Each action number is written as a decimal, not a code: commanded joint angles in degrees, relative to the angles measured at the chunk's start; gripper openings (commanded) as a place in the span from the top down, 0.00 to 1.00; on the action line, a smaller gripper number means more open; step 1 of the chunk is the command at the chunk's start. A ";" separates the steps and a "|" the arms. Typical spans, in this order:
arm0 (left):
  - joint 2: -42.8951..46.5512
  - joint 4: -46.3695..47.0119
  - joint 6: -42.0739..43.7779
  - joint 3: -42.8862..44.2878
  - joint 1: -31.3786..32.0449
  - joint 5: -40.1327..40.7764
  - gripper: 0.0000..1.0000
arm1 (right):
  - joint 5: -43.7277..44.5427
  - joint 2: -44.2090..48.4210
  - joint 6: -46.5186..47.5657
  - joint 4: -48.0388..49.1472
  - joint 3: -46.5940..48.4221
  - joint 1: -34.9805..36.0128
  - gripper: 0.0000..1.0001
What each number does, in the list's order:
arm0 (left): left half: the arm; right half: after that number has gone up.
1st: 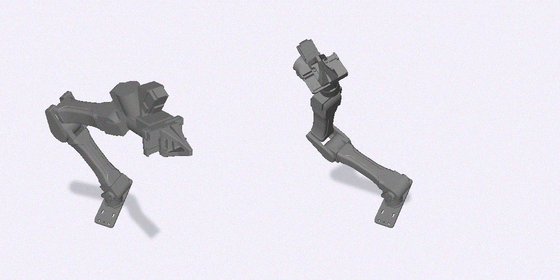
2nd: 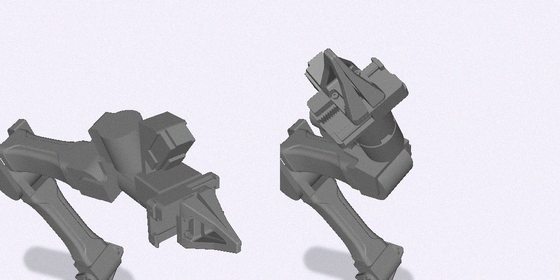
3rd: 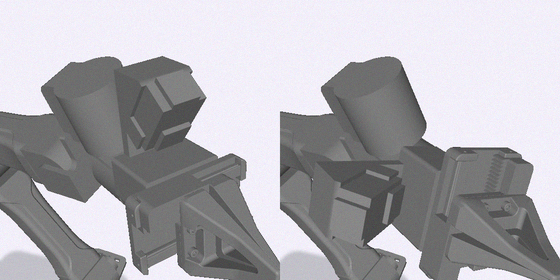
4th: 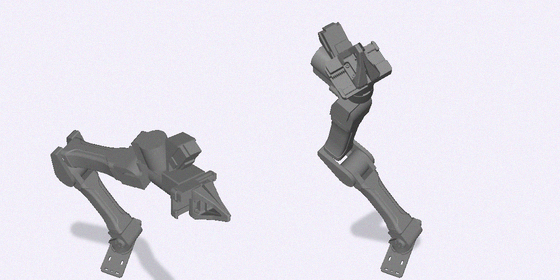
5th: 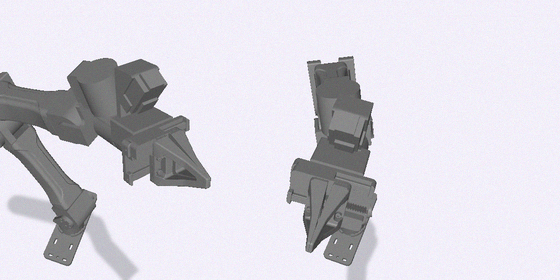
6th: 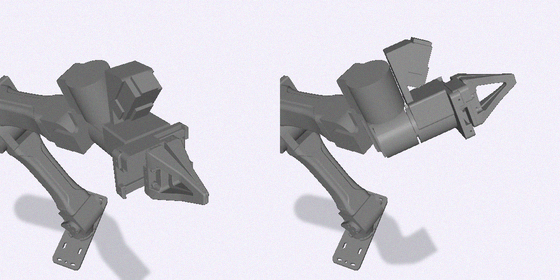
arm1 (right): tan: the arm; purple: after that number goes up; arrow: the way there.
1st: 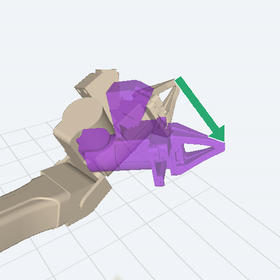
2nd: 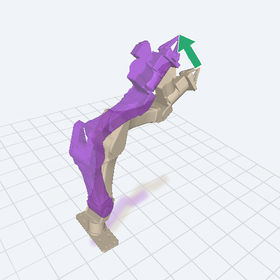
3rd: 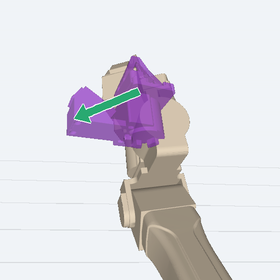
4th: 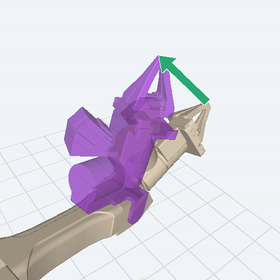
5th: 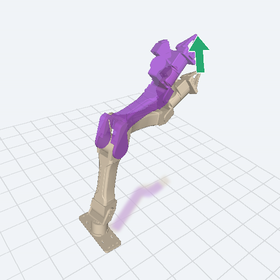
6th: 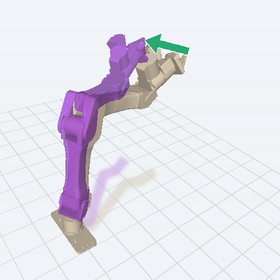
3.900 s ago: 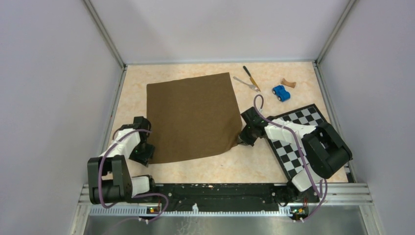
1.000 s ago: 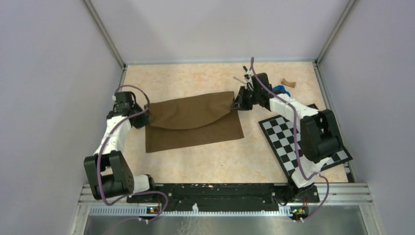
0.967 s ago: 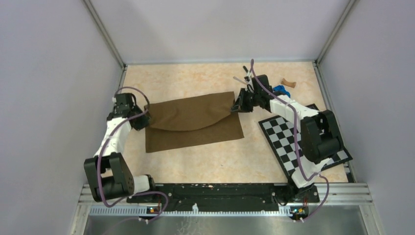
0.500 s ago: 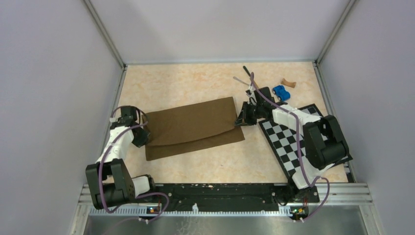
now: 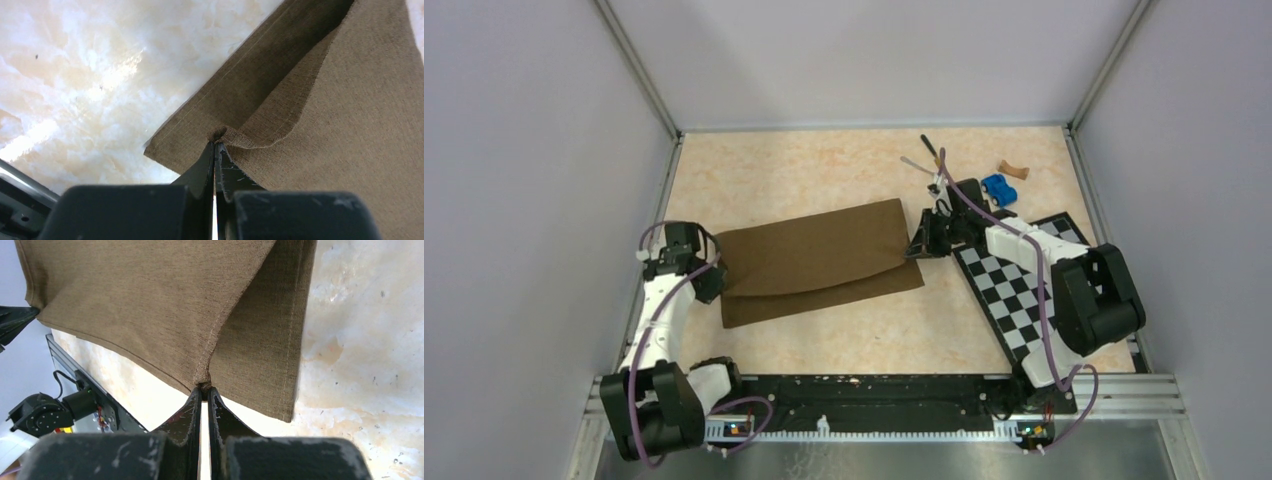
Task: Fold the napkin into a case and place the utensils inside
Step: Fold and flatten the napkin at the center of the board.
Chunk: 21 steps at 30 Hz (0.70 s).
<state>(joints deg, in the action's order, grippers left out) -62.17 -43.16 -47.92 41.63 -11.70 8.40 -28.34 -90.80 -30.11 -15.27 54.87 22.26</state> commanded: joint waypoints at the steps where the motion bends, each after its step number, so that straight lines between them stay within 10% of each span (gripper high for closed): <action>1: 2.25 -4.42 -7.09 -2.74 -0.41 -0.30 1.00 | -1.45 2.42 0.39 0.58 -2.41 -0.26 1.00; 21: 5.45 -9.74 -12.17 -3.93 -0.45 1.73 1.00 | -1.62 4.59 2.11 -3.46 -1.41 -0.21 1.00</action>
<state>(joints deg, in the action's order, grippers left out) -59.29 -50.09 -58.92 36.32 -11.84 9.72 -29.23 -90.26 -29.47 -17.61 51.46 22.26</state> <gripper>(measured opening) 0.004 0.015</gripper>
